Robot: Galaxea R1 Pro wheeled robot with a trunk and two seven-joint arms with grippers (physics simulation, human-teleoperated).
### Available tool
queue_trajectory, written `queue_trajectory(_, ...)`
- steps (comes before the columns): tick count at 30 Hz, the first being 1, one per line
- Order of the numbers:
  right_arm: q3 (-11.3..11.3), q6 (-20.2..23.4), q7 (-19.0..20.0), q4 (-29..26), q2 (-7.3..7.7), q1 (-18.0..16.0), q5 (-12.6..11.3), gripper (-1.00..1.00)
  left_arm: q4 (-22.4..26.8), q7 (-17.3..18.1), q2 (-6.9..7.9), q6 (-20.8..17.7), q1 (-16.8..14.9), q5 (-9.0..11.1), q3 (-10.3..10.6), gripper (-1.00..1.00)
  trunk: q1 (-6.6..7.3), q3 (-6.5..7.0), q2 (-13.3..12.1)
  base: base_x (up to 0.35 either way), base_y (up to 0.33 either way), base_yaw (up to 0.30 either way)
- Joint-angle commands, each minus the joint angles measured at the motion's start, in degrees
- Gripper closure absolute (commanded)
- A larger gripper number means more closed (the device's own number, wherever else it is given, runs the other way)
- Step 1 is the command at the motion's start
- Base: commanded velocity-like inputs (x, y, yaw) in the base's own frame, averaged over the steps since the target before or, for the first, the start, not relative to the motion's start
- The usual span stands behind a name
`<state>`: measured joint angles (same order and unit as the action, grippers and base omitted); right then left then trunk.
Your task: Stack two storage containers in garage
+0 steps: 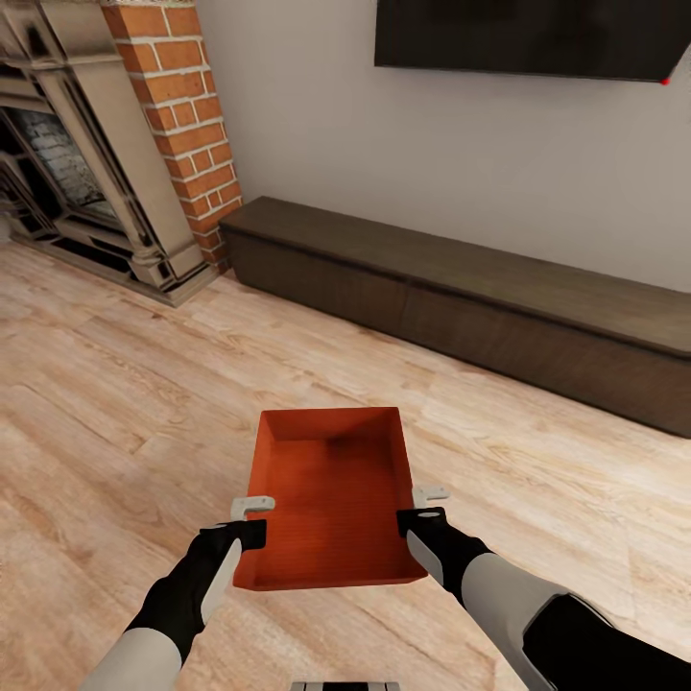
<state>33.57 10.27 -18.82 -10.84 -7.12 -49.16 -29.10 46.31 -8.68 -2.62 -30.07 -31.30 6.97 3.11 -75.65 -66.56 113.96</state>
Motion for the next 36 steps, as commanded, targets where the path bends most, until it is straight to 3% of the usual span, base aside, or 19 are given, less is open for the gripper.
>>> queue_trajectory(1, 1.24, 0.28, -0.17, -0.32, 0.02, -0.06, -0.52, 1.00, -0.52, -0.81, 0.60, -0.31, 0.01, -0.02, 0.41, 1.00, 0.23, 0.15, -0.40, 0.000, 0.000, 0.000)
queue_trajectory(36, 1.32, 0.54, 0.00, -0.32, -0.18, -0.06, -0.43, 1.00, -0.50, -0.88, 0.60, -0.28, 0.01, -0.02, 0.41, 1.00, 7.92, 6.43, -14.44, 0.000, 0.000, 0.000)
